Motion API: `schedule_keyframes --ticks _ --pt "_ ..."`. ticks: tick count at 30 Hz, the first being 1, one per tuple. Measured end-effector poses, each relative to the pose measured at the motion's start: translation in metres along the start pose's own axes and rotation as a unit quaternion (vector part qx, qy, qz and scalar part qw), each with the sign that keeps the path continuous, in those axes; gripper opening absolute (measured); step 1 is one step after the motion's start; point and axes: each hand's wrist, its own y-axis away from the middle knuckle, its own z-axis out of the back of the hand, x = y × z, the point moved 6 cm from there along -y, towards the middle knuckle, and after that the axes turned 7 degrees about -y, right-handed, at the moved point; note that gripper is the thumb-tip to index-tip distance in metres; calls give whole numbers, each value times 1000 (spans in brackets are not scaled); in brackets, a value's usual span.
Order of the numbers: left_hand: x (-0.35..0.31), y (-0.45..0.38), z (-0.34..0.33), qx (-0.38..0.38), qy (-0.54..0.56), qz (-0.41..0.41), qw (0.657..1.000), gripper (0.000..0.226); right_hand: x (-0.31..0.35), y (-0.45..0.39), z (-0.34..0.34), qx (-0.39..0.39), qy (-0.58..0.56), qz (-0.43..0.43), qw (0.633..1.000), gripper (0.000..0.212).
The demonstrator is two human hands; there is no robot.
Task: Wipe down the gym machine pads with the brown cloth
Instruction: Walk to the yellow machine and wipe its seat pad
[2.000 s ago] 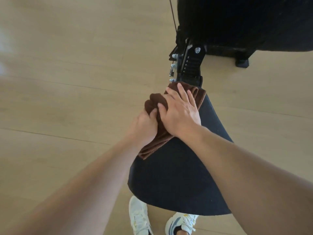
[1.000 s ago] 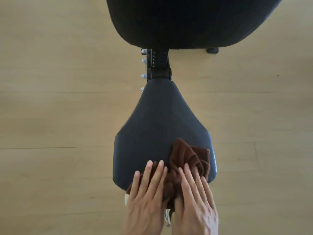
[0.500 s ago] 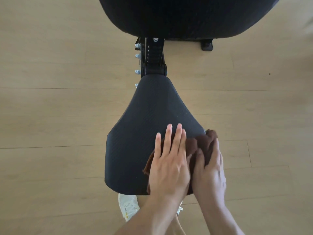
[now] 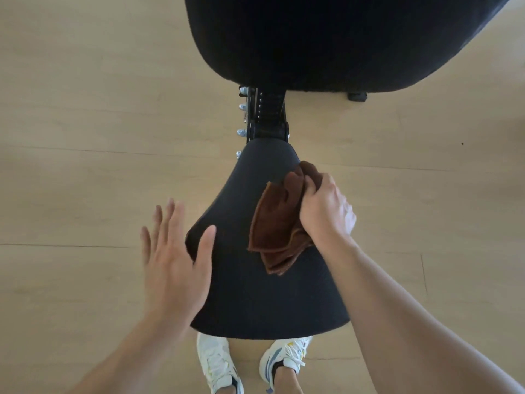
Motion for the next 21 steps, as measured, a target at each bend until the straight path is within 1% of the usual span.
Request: schedule_keyframes --ticks 1,2,3,4,6,8,11,12,14,18,21 --pt "13 7 -2 12 60 69 996 71 8 -7 -3 3 -6 3 1000 39" --pt "20 14 -7 28 121 133 983 69 16 -14 -6 6 -14 3 1000 40" --pt "23 21 -13 39 174 180 967 68 23 -22 -9 9 -26 0 1000 41" --pt "23 25 -19 38 207 205 956 66 30 -30 -12 12 -40 -8 999 42" --pt "21 29 -23 14 216 215 952 63 43 -48 -19 19 -80 -34 996 45" --pt "20 28 -24 2 201 209 957 61 56 -65 -25 32 -104 -36 993 50" --pt "24 27 -26 -6 189 215 958 59 66 -73 -32 84 -98 24 991 64" --pt "24 28 -26 -9 187 217 958 60 64 -71 -31 97 -99 41 989 65" --pt "24 28 -26 -12 187 221 957 60 52 -67 -26 104 -106 65 987 59" --pt "24 30 -26 -11 173 232 957 57 30 -56 -8 96 -104 107 984 37" --pt "22 30 -25 -10 154 228 961 57 6 -37 8 105 -88 115 984 28"
